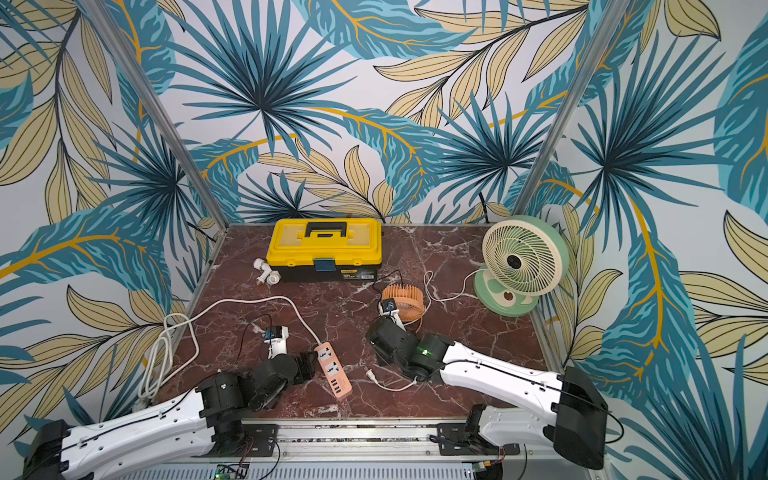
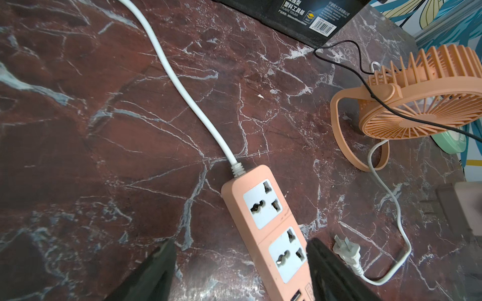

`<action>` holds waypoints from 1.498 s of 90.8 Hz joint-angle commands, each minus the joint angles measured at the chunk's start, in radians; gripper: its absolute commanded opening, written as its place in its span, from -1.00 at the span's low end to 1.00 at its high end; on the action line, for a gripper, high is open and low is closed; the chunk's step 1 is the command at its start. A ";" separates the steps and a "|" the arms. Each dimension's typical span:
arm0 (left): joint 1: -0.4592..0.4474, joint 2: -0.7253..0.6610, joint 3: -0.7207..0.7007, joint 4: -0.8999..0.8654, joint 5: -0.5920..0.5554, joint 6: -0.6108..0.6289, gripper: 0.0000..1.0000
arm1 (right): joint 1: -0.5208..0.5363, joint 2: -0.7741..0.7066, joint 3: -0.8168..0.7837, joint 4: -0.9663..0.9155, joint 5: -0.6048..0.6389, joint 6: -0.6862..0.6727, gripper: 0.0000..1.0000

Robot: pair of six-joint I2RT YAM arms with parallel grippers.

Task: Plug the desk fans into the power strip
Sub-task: Adjust the socket at the center of the board.

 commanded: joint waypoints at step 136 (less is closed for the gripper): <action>0.151 0.421 0.101 0.269 0.178 0.108 -0.50 | -0.015 0.229 0.107 0.410 -0.340 -0.207 -1.00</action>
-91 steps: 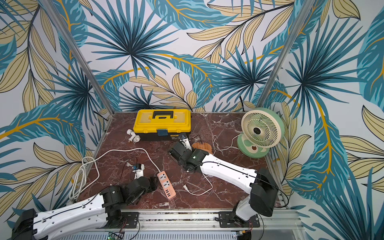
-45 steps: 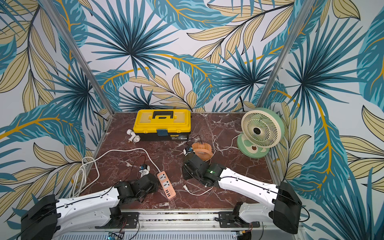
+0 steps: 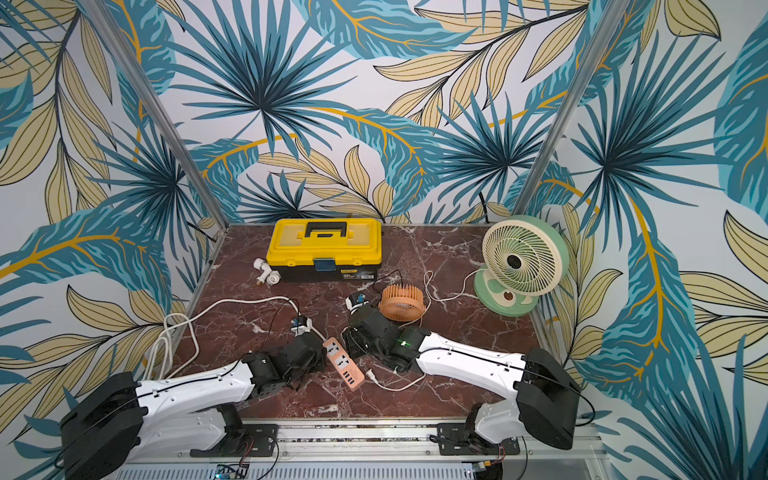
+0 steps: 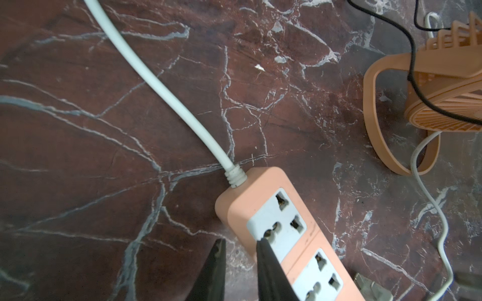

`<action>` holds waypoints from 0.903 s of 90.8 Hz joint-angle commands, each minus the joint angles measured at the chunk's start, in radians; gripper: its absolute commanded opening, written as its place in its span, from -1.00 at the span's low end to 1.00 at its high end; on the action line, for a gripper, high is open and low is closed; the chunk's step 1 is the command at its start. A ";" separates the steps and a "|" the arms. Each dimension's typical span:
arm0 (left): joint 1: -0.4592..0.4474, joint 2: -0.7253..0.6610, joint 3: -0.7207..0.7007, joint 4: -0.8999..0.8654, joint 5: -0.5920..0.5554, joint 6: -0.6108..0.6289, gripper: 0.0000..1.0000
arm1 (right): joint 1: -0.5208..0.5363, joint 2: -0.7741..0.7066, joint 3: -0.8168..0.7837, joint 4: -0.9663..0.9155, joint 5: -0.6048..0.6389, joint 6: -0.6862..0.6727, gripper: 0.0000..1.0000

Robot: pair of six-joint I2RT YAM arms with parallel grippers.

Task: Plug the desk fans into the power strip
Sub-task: Adjust the socket at the center of the board.

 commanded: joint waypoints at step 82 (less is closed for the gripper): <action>0.007 0.024 -0.090 0.254 0.147 -0.071 0.15 | -0.033 0.067 -0.171 0.074 -0.025 0.022 -1.00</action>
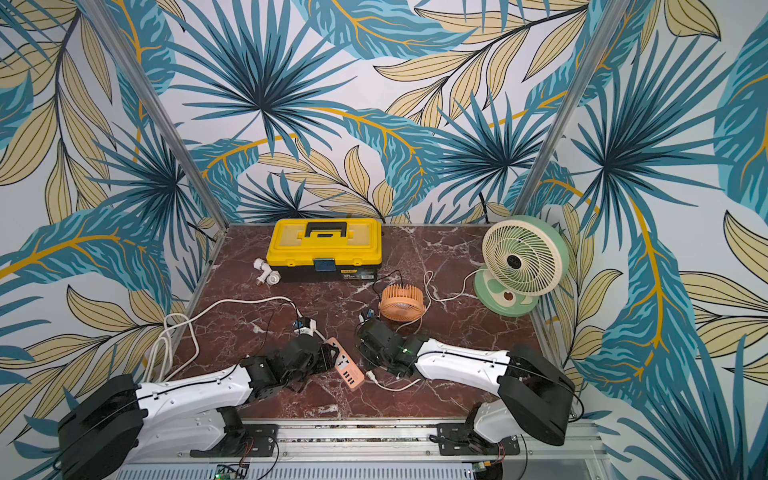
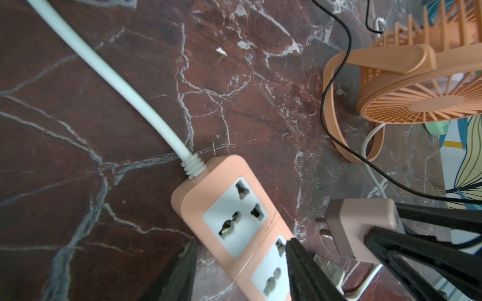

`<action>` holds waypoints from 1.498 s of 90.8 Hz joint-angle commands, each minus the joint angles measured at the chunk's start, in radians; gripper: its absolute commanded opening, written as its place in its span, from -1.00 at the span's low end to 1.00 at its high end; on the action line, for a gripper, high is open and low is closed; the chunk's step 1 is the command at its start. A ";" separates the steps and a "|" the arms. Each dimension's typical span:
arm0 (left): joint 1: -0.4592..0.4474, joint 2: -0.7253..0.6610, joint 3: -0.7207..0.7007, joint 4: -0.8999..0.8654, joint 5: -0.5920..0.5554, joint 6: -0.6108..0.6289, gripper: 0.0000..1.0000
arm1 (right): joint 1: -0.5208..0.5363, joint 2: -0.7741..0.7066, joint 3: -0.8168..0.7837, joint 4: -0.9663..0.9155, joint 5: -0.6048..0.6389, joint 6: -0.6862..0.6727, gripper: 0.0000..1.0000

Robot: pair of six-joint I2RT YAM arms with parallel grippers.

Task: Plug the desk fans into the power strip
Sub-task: Adjust the socket at the center of the board.

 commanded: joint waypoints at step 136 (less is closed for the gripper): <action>-0.002 -0.143 -0.094 -0.002 0.045 -0.015 0.10 | 0.003 0.105 0.185 0.144 -0.121 0.029 -1.00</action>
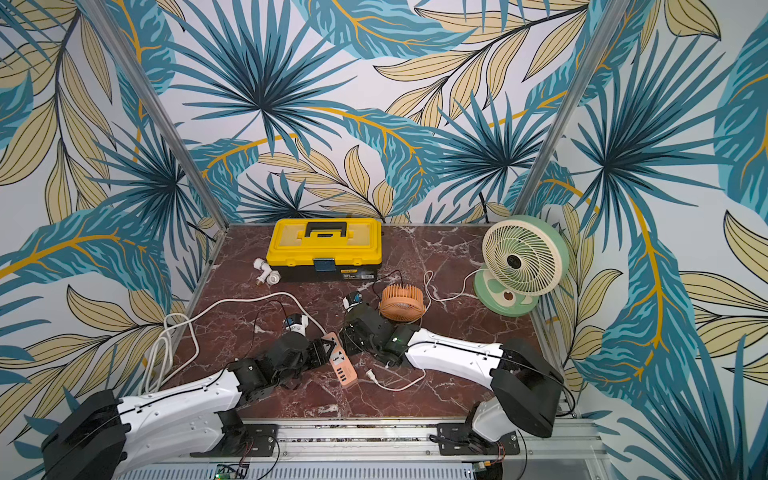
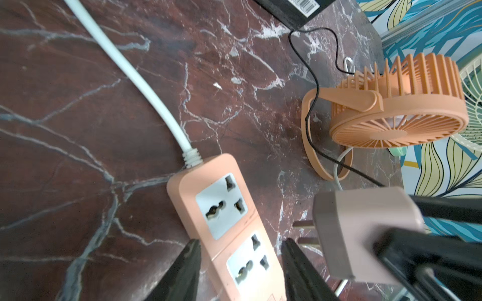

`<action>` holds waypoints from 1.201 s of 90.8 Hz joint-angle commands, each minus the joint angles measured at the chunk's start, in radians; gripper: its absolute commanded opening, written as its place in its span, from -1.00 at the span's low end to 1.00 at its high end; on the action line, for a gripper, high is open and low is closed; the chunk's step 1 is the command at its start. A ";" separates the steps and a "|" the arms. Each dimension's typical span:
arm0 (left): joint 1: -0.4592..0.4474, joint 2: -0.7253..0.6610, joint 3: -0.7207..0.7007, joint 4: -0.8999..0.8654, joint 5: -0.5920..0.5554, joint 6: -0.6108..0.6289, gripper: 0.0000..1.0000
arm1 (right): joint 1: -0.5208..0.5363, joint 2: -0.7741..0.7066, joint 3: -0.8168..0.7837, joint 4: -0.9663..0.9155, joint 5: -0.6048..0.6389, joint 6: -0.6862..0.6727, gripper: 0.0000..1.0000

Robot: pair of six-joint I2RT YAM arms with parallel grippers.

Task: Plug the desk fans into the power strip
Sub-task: Adjust the socket at the center of the board, then insert the plug into the socket.

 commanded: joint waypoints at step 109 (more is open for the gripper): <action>-0.089 0.121 -0.114 0.055 -0.019 -0.103 -0.20 | -0.015 0.231 0.194 -0.070 0.013 -0.123 -1.00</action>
